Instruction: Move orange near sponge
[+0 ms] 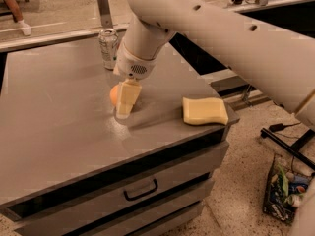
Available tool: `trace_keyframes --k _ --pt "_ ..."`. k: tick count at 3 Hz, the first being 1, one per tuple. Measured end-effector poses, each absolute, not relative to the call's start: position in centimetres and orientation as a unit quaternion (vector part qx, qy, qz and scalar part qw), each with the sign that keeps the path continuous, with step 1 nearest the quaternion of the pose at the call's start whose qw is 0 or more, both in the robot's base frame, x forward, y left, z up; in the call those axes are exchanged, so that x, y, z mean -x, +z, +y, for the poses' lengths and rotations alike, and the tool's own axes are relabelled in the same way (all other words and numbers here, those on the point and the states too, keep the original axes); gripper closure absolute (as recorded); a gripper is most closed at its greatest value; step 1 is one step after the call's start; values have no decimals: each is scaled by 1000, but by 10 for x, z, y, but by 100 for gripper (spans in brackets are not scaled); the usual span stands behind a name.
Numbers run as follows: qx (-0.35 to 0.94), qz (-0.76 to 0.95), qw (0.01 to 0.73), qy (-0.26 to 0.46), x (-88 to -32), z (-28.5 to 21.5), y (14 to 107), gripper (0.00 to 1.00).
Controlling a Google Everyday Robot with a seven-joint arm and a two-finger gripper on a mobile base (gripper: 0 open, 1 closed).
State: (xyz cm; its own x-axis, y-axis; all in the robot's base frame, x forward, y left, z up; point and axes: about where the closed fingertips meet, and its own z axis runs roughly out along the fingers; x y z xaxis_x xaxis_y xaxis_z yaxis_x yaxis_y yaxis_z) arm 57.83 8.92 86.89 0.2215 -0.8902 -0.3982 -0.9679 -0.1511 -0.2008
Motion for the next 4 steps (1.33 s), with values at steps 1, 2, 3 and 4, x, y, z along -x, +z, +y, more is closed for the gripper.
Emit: trace_keyframes --k 1,2,3,4 --pt "754 617 201 103 -578 94 861 42" --pt "754 617 197 110 -578 95 858 65" --pt "747 623 199 117 -582 87 860 88" --pt "730 639 211 117 -596 65 871 100"
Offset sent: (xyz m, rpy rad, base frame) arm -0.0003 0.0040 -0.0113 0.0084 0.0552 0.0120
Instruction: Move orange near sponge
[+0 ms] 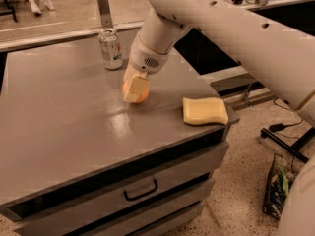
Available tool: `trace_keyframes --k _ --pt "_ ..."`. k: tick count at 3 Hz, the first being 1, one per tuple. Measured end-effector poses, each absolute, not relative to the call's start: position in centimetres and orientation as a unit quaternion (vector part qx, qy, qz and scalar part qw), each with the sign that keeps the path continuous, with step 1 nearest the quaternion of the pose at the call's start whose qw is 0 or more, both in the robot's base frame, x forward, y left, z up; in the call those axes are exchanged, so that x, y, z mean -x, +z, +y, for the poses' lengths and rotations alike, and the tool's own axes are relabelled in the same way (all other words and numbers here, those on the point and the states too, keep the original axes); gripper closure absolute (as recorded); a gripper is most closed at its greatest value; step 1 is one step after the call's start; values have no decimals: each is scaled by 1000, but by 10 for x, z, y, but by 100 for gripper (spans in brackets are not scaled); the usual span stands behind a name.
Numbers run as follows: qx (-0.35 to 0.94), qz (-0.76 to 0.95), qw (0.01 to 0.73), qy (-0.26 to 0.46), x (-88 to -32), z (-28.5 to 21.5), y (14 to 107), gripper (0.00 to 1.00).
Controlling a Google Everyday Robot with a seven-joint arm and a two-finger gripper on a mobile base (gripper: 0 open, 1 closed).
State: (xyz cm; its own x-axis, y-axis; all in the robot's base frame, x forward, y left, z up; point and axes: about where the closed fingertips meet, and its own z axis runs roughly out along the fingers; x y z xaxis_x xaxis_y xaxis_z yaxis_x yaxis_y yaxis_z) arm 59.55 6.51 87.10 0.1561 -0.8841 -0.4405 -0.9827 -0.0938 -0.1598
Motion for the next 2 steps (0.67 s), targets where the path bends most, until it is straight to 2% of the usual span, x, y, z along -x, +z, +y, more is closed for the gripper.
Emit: trace_keyframes --k 2 --pt "681 694 219 78 -628 -3 884 100"
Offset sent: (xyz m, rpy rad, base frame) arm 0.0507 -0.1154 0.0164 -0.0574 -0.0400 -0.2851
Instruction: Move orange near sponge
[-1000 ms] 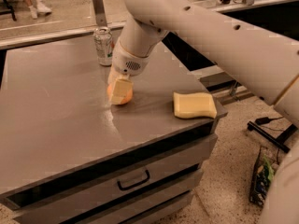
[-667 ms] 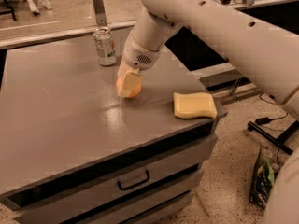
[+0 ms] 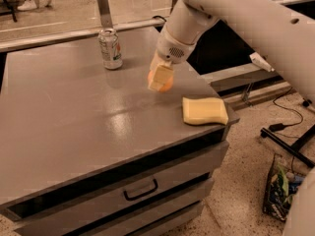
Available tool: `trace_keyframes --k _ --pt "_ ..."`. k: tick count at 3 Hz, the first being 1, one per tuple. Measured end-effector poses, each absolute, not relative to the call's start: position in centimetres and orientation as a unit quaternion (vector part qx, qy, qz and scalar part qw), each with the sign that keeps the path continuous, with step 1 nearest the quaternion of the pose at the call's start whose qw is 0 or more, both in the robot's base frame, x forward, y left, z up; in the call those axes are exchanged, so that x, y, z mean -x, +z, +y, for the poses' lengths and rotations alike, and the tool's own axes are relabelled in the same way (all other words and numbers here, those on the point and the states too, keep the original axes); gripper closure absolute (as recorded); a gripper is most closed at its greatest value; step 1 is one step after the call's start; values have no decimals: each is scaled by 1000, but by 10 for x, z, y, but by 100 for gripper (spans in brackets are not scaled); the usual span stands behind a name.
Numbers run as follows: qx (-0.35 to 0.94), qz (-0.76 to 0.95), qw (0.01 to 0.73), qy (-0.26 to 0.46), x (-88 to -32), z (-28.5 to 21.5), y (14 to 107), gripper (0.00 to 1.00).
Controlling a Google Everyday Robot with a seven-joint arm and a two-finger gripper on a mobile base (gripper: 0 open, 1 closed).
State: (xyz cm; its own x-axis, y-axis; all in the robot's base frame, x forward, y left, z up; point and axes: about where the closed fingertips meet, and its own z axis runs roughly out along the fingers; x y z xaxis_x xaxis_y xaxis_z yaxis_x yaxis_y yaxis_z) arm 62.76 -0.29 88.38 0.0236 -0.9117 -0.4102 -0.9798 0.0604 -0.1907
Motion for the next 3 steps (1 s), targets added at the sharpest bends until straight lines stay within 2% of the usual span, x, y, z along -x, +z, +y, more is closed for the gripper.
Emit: trace_keyframes --k 2,3 --pt "652 725 211 68 -633 -41 865 100" --pt "647 730 211 68 -631 -48 859 82"
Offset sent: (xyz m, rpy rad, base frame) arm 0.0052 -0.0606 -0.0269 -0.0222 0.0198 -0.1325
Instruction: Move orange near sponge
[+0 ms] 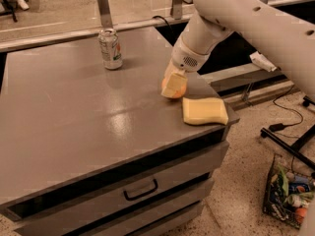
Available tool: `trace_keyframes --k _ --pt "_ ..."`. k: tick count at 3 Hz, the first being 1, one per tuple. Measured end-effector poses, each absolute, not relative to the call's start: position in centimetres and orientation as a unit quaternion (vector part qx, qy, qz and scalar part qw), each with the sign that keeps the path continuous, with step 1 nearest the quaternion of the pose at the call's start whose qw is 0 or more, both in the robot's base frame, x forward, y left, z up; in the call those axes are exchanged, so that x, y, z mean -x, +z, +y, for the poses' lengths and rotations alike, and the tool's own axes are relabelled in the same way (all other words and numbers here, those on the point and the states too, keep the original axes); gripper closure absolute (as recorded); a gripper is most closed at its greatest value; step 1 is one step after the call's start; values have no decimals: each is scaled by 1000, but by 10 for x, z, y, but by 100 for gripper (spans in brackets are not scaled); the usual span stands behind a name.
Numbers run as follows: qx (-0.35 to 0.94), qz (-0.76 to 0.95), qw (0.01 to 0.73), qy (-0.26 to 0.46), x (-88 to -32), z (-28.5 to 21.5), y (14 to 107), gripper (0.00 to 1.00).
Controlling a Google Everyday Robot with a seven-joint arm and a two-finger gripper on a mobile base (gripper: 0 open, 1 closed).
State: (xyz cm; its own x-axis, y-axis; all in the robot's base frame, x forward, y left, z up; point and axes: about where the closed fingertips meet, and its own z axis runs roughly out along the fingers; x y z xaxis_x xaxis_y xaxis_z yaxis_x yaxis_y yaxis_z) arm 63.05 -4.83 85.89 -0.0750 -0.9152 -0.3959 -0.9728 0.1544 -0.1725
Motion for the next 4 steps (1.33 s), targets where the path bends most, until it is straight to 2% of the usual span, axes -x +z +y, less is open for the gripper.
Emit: trace_keyframes --k 3,4 --pt "644 735 200 73 -620 -44 862 12" --pt "643 734 203 77 -619 -43 861 0"
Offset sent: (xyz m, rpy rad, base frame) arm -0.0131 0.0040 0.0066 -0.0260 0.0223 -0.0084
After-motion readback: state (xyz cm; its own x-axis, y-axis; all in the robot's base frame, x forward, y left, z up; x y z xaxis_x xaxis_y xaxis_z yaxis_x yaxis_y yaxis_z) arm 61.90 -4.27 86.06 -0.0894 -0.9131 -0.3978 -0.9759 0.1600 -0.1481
